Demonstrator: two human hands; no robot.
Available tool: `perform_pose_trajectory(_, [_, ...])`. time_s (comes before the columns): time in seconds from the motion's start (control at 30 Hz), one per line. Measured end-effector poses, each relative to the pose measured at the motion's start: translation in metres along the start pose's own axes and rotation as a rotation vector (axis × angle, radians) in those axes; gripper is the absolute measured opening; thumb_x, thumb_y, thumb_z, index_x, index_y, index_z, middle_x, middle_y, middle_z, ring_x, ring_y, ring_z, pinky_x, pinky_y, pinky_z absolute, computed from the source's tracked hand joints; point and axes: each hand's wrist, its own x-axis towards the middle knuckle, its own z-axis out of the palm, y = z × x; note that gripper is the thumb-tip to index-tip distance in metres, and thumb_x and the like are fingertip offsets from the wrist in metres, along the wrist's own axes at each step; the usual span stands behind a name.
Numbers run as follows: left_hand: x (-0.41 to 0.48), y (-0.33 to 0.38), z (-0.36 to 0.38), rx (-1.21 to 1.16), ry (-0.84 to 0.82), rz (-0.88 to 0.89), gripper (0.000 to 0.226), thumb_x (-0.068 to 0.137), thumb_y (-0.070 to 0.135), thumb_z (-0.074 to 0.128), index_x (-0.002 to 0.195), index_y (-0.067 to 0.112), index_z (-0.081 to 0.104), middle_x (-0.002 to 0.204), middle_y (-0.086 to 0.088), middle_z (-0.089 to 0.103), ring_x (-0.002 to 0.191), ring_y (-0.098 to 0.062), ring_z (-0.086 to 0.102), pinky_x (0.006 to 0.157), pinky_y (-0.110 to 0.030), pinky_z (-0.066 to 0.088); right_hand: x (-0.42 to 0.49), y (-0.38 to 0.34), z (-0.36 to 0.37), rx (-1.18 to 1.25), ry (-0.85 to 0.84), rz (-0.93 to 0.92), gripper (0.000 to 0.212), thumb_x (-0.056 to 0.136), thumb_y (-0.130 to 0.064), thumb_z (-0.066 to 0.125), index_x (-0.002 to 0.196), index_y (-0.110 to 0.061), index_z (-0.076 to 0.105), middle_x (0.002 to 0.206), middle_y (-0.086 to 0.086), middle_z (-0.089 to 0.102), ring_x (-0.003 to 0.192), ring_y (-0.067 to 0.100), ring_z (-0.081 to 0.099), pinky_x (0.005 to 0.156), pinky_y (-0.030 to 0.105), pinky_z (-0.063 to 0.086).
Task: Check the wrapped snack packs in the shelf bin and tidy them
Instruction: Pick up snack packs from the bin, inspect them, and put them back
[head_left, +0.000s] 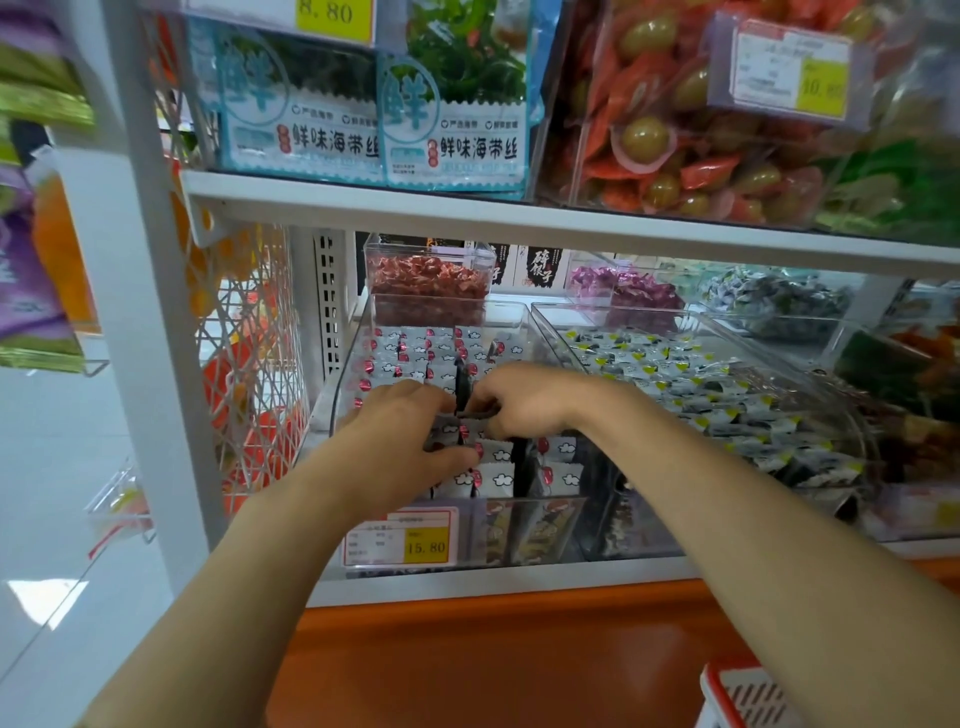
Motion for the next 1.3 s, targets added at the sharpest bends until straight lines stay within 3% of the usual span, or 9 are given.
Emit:
perform_pose_trajectory(0.1, [-0.001,0.002,-0.001,0.009,-0.009,-0.009,0.057,0.084,0.052,0.055,0.133,0.025,0.043,0.132,0.002,0.045,0.123,-0.017,0.036,0.101,-0.035,0.035,0.0,0.0,-0.005,0.053,0.032,0.009,0.022,0.09,-0.01,0.053,0.106,-0.001,0.064,0.077,0.009,0.056,0.061,0.015,0.046,0.051,0.024,0.033])
perform_pose_trajectory(0.2, [-0.002,0.003,-0.003,0.008,-0.003,-0.01,0.057,0.085,0.05,0.055,0.134,0.024,0.042,0.133,0.001,0.045,0.123,-0.018,0.036,0.102,-0.036,0.035,0.001,0.003,-0.006,0.099,0.071,0.021,0.025,0.09,0.0,0.046,0.109,0.004,0.062,0.097,0.025,0.064,0.071,0.021,0.054,0.06,0.025,0.036])
perform_pose_trajectory(0.33, [-0.002,0.002,-0.004,0.012,0.003,-0.015,0.056,0.087,0.047,0.054,0.135,0.022,0.041,0.135,0.0,0.044,0.126,-0.019,0.035,0.102,-0.035,0.033,0.005,0.009,-0.01,0.145,0.157,0.036,0.034,0.094,0.004,0.04,0.119,-0.008,0.06,0.093,0.009,0.071,0.058,0.003,0.061,0.052,0.014,0.041])
perform_pose_trajectory(0.57, [-0.002,0.003,-0.006,-0.015,0.019,-0.019,0.055,0.089,0.043,0.055,0.136,0.02,0.041,0.136,-0.002,0.042,0.126,-0.019,0.034,0.101,-0.033,0.032,0.02,0.016,-0.015,0.159,0.448,0.046,0.031,0.089,0.008,0.044,0.103,-0.007,0.068,0.114,0.011,0.065,0.097,0.023,0.064,0.086,0.029,0.047])
perform_pose_trajectory(0.67, [-0.002,0.004,-0.008,-0.022,0.02,-0.021,0.054,0.089,0.042,0.055,0.136,0.02,0.04,0.137,-0.002,0.041,0.128,-0.019,0.033,0.103,-0.033,0.031,0.032,0.021,-0.014,0.051,0.444,0.061,0.029,0.088,0.004,0.049,0.103,-0.009,0.069,0.116,0.009,0.065,0.106,0.024,0.06,0.095,0.038,0.047])
perform_pose_trajectory(0.87, [-0.002,0.005,-0.009,-0.018,0.027,-0.021,0.054,0.089,0.041,0.055,0.137,0.02,0.04,0.138,-0.003,0.04,0.128,-0.02,0.033,0.103,-0.032,0.03,0.041,0.023,-0.003,-0.207,0.418,0.065,0.012,0.088,-0.011,0.054,0.086,-0.018,0.064,0.106,0.005,0.066,0.109,0.024,0.05,0.087,0.036,0.042])
perform_pose_trajectory(0.97, [-0.002,0.006,-0.008,-0.02,0.038,-0.022,0.053,0.09,0.04,0.054,0.137,0.02,0.04,0.139,-0.002,0.04,0.128,-0.02,0.033,0.103,-0.032,0.031,0.036,0.021,-0.009,-0.089,0.446,0.067,0.018,0.088,-0.009,0.051,0.074,-0.019,0.054,0.099,0.007,0.065,0.103,0.025,0.053,0.089,0.038,0.045])
perform_pose_trajectory(1.13, [-0.001,0.006,-0.008,-0.054,0.086,-0.044,0.051,0.09,0.037,0.055,0.136,0.018,0.042,0.139,-0.003,0.04,0.127,-0.02,0.037,0.1,-0.029,0.032,0.011,0.027,-0.011,0.17,0.668,0.054,0.011,0.095,-0.009,0.041,0.088,-0.008,0.05,0.088,0.013,0.061,0.081,0.027,0.058,0.074,0.043,0.048])
perform_pose_trajectory(1.3, [0.0,0.009,-0.005,-0.079,0.13,-0.071,0.049,0.092,0.031,0.054,0.137,0.017,0.041,0.142,-0.005,0.038,0.131,-0.023,0.035,0.104,-0.031,0.031,-0.013,0.025,0.003,0.245,0.702,-0.034,0.01,0.095,-0.007,0.041,0.089,-0.013,0.046,0.083,0.009,0.06,0.078,0.027,0.057,0.071,0.043,0.047])
